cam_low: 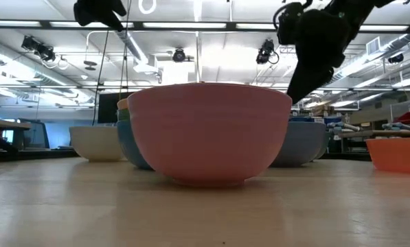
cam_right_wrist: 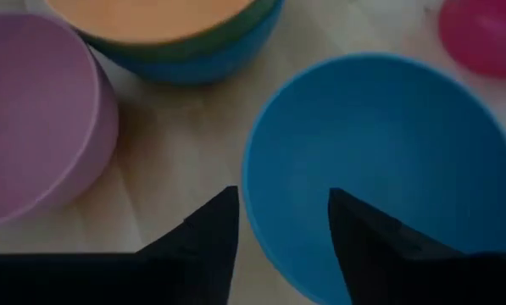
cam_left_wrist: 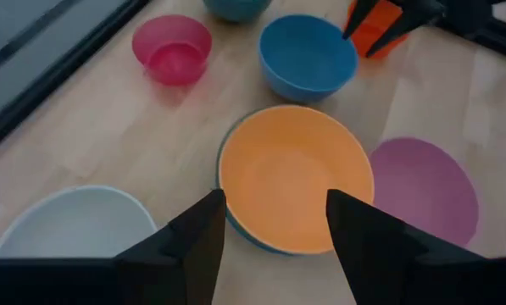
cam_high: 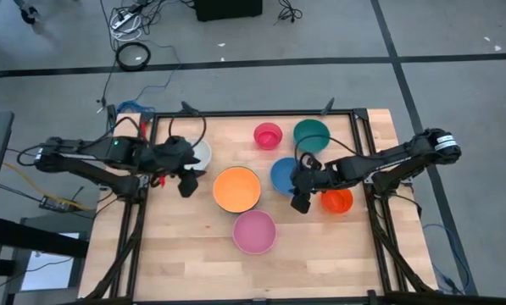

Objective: Nest bowls inside each other
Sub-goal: Stack the blue bowl on top of the light orange bowl

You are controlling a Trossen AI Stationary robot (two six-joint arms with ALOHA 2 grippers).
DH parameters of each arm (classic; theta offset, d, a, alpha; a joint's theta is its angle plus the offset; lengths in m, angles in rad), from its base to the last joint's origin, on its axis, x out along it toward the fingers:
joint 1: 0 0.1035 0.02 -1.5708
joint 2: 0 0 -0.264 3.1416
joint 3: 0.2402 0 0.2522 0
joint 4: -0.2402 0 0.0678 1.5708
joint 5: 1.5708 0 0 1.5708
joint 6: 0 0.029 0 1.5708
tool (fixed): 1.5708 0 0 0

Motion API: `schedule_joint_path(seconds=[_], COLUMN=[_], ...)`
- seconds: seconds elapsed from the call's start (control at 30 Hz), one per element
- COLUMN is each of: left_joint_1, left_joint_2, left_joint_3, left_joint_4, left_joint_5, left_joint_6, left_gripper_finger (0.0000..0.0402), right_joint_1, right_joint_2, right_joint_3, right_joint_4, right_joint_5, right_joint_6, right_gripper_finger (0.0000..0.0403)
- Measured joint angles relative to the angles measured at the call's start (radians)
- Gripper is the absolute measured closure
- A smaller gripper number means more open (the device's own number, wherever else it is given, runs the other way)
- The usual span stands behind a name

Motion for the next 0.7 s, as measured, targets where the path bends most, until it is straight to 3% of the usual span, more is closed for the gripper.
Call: schedule_joint_path(seconds=[0.17,0.7], left_joint_1=[-0.027,-0.047], left_joint_2=[0.001,0.001], left_joint_3=[0.000,-0.001], left_joint_4=[-0.056,-0.385], left_joint_5=[-0.020,-0.191], left_joint_6=[-0.043,-0.141], left_gripper_finger=[0.0188,0.0188], right_joint_1=[0.001,0.002], right_joint_2=[0.000,0.000], right_joint_3=[-0.040,-0.164], right_joint_4=[0.055,0.154], right_joint_5=[-0.031,-0.065], right_joint_6=[0.000,0.002], right_gripper_finger=[0.0213,0.0221])
